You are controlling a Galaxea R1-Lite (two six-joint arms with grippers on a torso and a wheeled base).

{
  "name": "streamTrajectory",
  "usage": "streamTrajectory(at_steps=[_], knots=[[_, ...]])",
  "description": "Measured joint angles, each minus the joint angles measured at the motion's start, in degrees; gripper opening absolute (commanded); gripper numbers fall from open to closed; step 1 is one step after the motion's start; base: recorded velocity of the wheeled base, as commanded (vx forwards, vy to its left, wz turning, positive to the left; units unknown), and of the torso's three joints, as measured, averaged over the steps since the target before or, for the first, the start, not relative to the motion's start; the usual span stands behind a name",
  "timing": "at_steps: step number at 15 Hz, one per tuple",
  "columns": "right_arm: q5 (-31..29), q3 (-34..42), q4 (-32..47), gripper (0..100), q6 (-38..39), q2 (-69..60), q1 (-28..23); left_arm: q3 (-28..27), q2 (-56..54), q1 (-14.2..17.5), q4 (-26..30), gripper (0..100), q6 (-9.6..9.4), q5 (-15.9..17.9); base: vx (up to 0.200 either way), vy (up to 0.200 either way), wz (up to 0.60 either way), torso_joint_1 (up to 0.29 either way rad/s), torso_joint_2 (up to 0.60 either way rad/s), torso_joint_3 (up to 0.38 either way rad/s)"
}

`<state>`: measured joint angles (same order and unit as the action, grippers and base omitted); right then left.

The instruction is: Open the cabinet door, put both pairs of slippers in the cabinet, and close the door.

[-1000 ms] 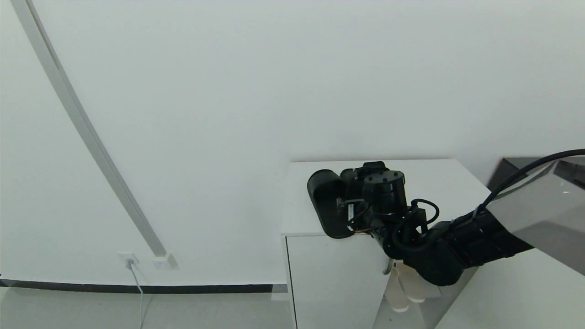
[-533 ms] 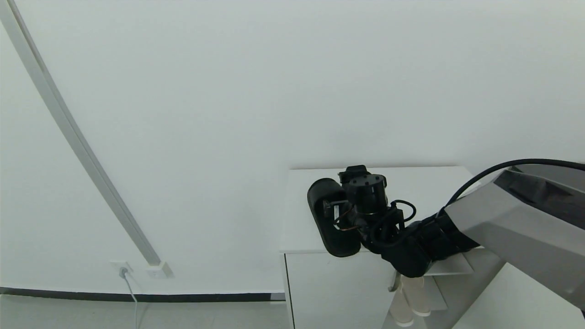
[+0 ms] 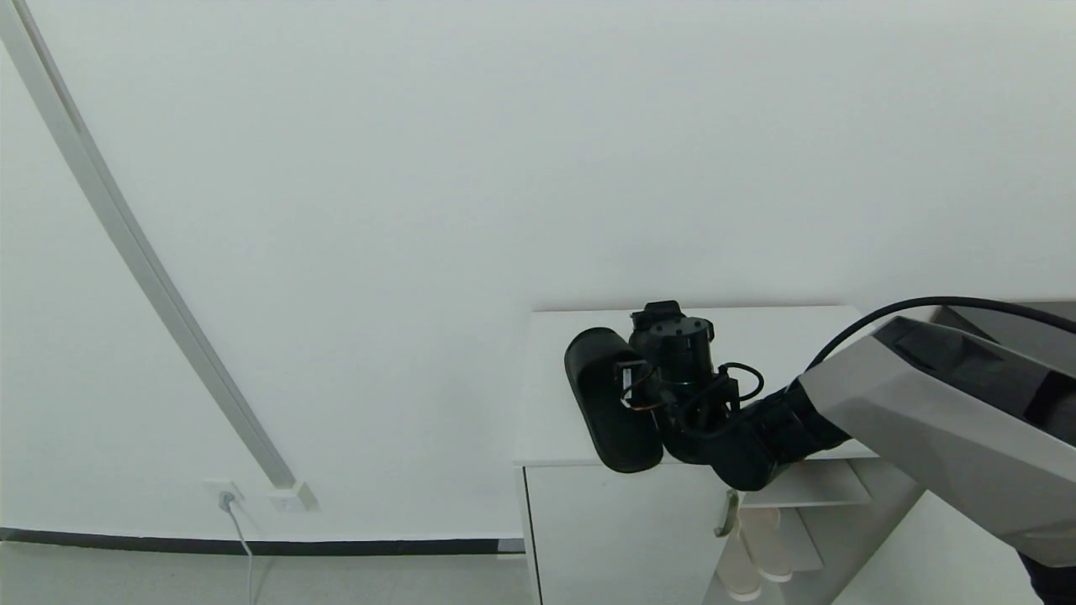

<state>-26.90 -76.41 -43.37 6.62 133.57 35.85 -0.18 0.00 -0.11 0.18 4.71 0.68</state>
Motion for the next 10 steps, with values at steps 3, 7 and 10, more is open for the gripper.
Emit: streamTrajectory(at_steps=[3,7,10], knots=[[0.0,-0.4,-0.2,0,-0.3,0.4,0.1,0.0,0.0,0.0,0.0,0,0.07,0.0,0.0,0.0,0.0,0.0,0.0,0.0],[0.0,1.0,-2.6,0,-0.4,-0.3,0.5,0.0,0.0,0.0,0.0,0,0.02,-0.1,0.0,0.0,0.0,0.0,0.0,0.0],[3.5,9.5,-6.7,0,-0.4,-4.9,1.2,0.0,0.0,0.0,0.0,0,0.0,-0.1,0.0,0.0,0.0,0.0,0.0,0.0]])
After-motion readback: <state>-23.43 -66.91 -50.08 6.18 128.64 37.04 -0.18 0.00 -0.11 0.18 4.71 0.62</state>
